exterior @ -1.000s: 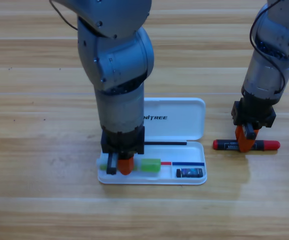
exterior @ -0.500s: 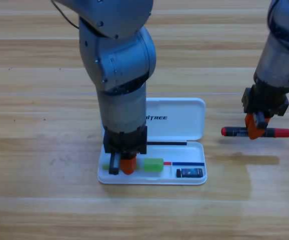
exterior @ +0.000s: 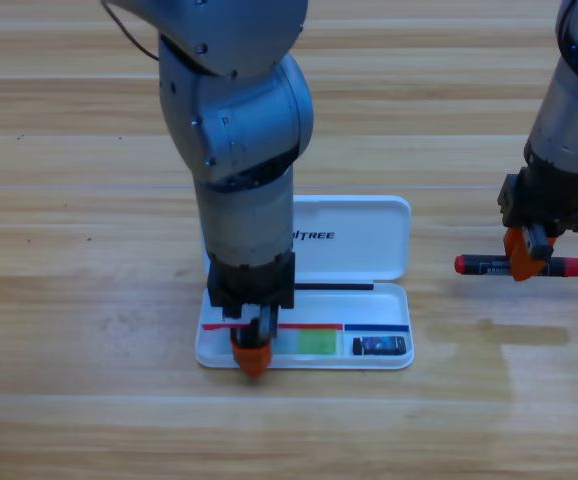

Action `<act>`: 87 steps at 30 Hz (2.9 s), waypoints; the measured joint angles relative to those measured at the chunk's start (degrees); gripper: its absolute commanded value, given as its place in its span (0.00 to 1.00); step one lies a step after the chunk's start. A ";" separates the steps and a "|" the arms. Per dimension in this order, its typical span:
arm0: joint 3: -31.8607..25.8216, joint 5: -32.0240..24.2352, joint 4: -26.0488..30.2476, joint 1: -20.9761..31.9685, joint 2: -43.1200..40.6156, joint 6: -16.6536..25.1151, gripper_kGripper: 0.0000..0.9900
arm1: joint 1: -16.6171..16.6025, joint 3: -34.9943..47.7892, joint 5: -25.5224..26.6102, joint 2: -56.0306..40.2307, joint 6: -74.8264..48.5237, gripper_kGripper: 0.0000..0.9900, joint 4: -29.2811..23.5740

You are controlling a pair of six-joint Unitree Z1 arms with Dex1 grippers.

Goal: Clean up eraser and pencils

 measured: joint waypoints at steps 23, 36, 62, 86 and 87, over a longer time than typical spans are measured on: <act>2.35 0.37 6.07 13.82 -27.66 9.04 1.00 | 13.73 -21.48 0.00 4.60 7.88 0.00 8.65; 16.59 -5.14 1.91 24.95 -33.00 11.28 1.00 | 19.32 -35.84 -0.97 18.11 10.51 0.00 12.61; 18.98 -5.42 -1.04 24.98 -31.52 10.97 1.00 | 19.66 -37.77 -0.76 16.71 14.10 1.00 12.64; -26.50 -20.59 -2.56 31.88 2.36 9.31 0.00 | 19.93 4.53 12.64 -31.64 31.14 1.00 -7.97; -26.45 -21.78 -2.56 31.92 3.42 9.30 0.00 | 19.93 4.88 13.09 -32.75 31.41 1.00 -8.20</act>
